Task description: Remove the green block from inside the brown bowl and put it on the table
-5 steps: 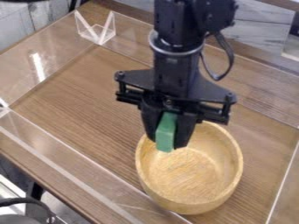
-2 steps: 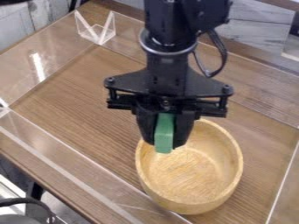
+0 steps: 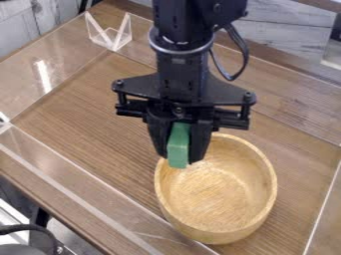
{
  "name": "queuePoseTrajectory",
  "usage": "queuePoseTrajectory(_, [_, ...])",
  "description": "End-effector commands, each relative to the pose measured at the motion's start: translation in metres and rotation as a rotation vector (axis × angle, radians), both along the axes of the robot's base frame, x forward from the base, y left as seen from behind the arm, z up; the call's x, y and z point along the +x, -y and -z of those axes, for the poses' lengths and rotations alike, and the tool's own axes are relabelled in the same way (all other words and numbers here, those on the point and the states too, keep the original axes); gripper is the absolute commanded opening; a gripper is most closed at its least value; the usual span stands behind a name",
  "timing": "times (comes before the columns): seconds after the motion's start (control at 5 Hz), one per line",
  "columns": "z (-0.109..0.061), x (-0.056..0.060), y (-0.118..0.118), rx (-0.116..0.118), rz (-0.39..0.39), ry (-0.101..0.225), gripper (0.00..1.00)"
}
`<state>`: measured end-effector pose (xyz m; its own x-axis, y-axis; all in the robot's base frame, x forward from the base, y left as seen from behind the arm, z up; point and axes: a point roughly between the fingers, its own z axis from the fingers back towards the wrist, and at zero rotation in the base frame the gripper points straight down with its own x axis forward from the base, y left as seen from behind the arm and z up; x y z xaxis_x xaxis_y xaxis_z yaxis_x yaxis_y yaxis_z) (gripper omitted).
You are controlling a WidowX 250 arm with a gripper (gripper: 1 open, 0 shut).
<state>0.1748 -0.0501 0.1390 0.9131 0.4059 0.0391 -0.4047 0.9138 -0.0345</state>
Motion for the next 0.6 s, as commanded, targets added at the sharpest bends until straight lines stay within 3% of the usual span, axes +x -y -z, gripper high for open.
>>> queuePoseTrajectory(0.0, [-0.019,0.003,-0.009,0.006,0.023,0.040,0.00])
queuePoseTrajectory(0.4, [-0.026,0.009,-0.062,0.015,0.090,0.055,0.00])
